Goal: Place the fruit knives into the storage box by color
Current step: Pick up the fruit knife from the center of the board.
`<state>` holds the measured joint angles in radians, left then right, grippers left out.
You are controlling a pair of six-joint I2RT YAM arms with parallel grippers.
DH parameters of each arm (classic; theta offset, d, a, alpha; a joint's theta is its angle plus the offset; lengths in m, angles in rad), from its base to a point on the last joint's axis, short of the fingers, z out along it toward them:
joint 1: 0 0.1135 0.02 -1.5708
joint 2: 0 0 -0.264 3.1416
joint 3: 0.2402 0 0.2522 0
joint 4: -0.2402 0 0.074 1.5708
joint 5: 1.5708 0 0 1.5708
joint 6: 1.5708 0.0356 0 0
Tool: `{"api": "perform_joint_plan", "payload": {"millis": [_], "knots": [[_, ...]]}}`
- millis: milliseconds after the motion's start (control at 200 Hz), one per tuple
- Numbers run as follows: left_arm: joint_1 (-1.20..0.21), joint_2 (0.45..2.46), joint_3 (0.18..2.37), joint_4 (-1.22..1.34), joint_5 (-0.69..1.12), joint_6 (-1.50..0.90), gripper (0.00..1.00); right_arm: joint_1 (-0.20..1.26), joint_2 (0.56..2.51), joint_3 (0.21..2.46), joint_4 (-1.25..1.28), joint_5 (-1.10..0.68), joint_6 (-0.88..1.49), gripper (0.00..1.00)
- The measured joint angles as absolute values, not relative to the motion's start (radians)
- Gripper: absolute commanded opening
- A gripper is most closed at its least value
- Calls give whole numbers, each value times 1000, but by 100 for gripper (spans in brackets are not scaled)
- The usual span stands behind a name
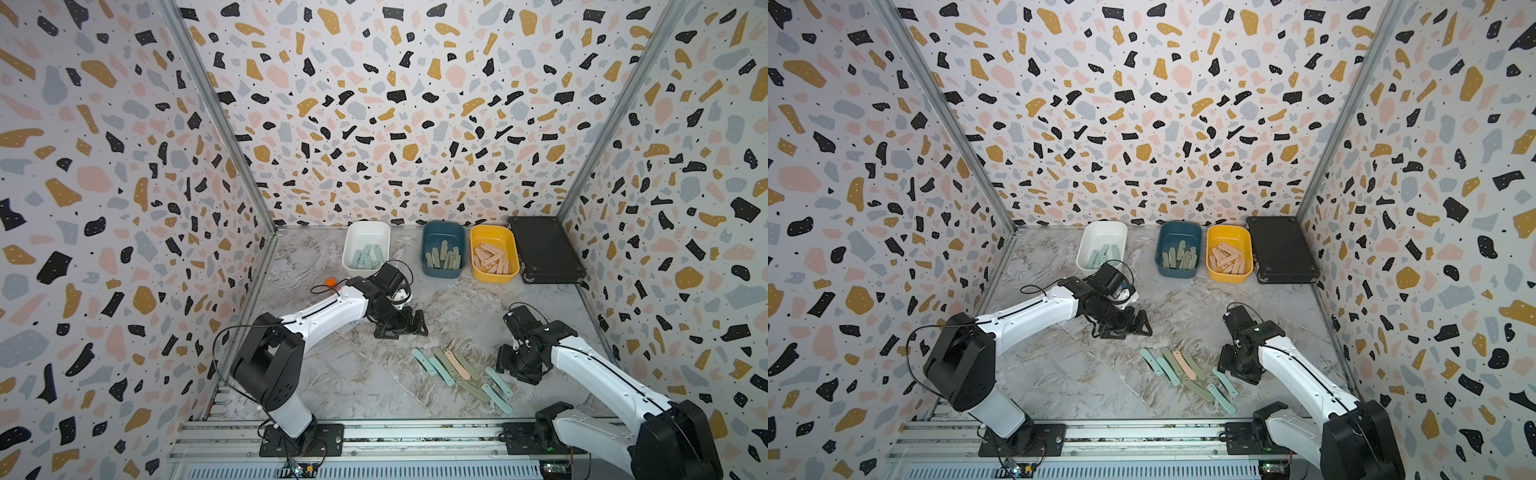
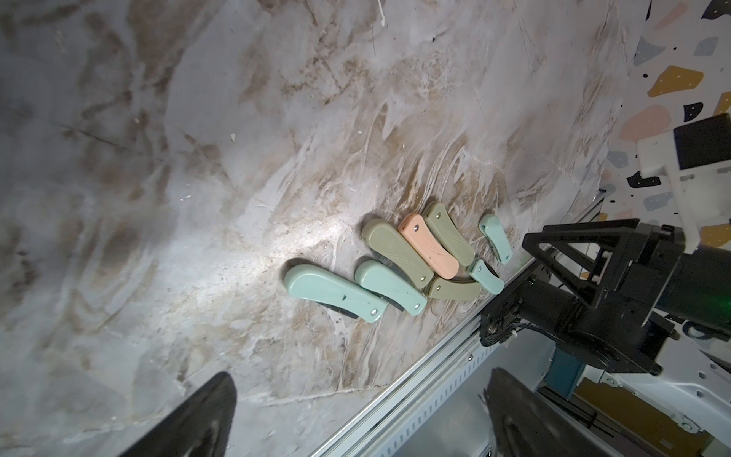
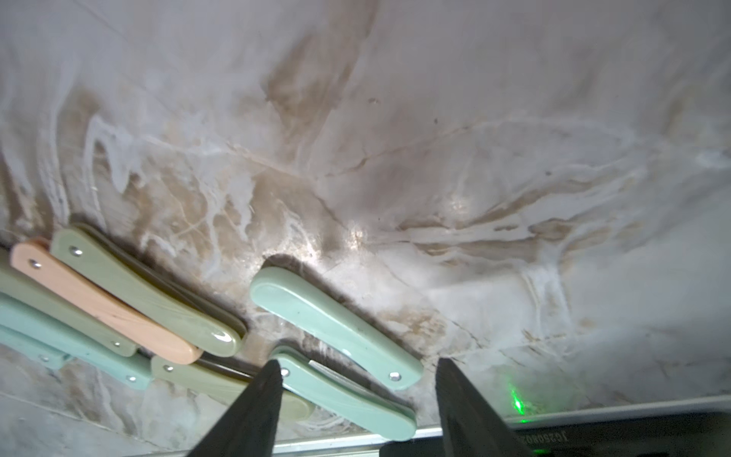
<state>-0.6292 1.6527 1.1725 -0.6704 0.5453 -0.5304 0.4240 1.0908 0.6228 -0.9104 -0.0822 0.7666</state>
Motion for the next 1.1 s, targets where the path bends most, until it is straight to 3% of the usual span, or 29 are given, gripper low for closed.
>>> {"api": "perform_joint_plan", "payload": {"millis": [290, 636, 706, 841, 1101], "knots": [[-629, 1669, 1172, -656, 569, -540, 99, 485, 1134, 571, -856, -52, 809, 64], [-629, 1674, 1172, -649, 573, -540, 99, 498, 1234, 574, -778, -58, 858, 51], [-629, 1674, 1172, -649, 573, -540, 99, 502, 1238, 574, -777, -52, 865, 46], [-629, 1674, 1172, -649, 573, -540, 99, 505, 1241, 576, -768, -41, 879, 22], [-629, 1680, 1172, -642, 590, -540, 100, 505, 1301, 625, -725, -38, 863, 10]]}}
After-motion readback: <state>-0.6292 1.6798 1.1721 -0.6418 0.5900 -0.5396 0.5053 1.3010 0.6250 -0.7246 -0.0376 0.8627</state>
